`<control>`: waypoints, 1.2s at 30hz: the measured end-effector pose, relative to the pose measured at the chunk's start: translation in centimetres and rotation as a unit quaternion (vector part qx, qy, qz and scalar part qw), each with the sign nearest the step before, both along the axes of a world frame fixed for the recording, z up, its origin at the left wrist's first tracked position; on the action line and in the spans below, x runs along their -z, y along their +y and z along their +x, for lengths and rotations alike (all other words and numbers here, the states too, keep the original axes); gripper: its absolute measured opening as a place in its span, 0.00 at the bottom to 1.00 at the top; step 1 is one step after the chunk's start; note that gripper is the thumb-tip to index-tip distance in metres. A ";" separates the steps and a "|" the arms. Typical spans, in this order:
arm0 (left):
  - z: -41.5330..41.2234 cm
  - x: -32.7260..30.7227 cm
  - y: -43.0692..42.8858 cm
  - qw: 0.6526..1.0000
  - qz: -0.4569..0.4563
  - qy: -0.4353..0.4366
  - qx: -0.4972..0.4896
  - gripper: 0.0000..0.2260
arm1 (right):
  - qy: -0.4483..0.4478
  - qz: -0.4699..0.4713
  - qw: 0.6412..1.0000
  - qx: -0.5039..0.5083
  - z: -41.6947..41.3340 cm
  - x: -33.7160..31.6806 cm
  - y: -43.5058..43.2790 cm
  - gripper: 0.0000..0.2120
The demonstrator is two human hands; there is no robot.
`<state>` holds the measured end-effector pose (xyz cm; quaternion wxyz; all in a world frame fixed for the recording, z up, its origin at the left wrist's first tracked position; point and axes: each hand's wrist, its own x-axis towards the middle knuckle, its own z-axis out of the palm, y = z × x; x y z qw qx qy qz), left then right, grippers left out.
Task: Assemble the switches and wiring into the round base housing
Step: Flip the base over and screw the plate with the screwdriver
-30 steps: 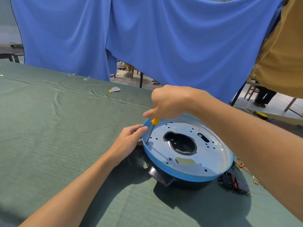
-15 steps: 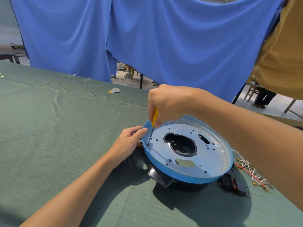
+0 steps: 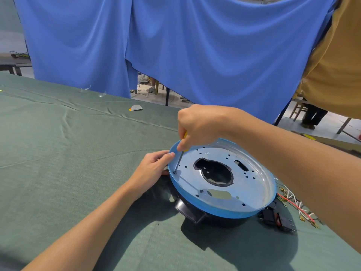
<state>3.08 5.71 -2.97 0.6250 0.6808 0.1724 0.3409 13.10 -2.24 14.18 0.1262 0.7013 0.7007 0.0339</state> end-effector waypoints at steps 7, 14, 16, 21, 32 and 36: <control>0.0 -0.1 0.0 1.000 0.004 0.006 0.000 0.15 | 0.023 0.011 0.998 -0.055 0.5 -0.1 0.0 0.07; -0.1 -0.1 0.0 1.000 0.003 0.006 -0.001 0.15 | -0.010 -0.031 0.999 0.029 0.2 0.2 0.4 0.24; -0.1 -0.1 0.0 1.000 0.000 0.006 -0.001 0.15 | -0.007 -0.019 1.000 0.020 0.0 0.1 0.4 0.20; 0.0 -0.2 -0.1 1.000 -0.004 0.009 -0.006 0.15 | -0.002 0.004 0.999 -0.034 -0.3 -0.4 0.2 0.06; -0.1 -0.3 -0.2 1.000 -0.004 0.011 -0.009 0.14 | 0.029 -0.044 0.997 0.055 0.6 0.0 0.4 0.22; -0.1 -0.3 -0.2 1.000 -0.006 0.012 -0.011 0.14 | 0.016 0.002 1.000 -0.008 0.2 0.3 -0.1 0.15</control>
